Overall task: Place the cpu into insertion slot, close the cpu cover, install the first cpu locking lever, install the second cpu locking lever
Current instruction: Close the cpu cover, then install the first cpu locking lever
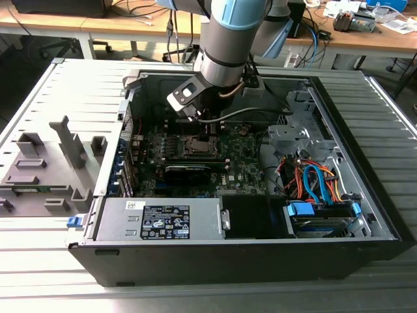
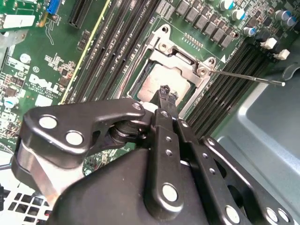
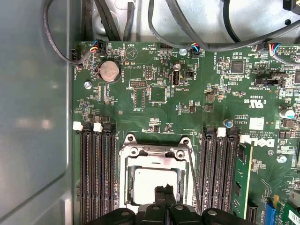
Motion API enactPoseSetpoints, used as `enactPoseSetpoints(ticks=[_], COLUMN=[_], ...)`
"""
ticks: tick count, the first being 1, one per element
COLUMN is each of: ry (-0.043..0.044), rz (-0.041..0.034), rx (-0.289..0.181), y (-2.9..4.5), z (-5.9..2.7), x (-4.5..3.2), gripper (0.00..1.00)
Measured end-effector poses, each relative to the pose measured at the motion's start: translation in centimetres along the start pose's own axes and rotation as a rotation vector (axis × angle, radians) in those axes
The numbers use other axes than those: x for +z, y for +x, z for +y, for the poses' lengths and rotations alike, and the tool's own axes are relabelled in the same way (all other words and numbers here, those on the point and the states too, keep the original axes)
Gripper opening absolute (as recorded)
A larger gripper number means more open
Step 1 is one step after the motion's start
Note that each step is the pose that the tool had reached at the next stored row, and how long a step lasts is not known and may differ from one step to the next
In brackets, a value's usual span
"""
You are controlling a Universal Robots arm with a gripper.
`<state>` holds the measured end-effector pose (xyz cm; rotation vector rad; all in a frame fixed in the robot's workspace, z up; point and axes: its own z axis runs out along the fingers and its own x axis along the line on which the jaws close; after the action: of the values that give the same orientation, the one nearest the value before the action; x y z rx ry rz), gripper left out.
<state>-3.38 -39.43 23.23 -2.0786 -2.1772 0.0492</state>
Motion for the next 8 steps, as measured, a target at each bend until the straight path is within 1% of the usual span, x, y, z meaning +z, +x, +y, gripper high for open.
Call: enactPoseSetpoints(ticks=[8], ry=[0.0000], rz=[0.0001], rx=[0.000], y=[0.00], z=[0.00], x=[-0.01], gripper=[0.11])
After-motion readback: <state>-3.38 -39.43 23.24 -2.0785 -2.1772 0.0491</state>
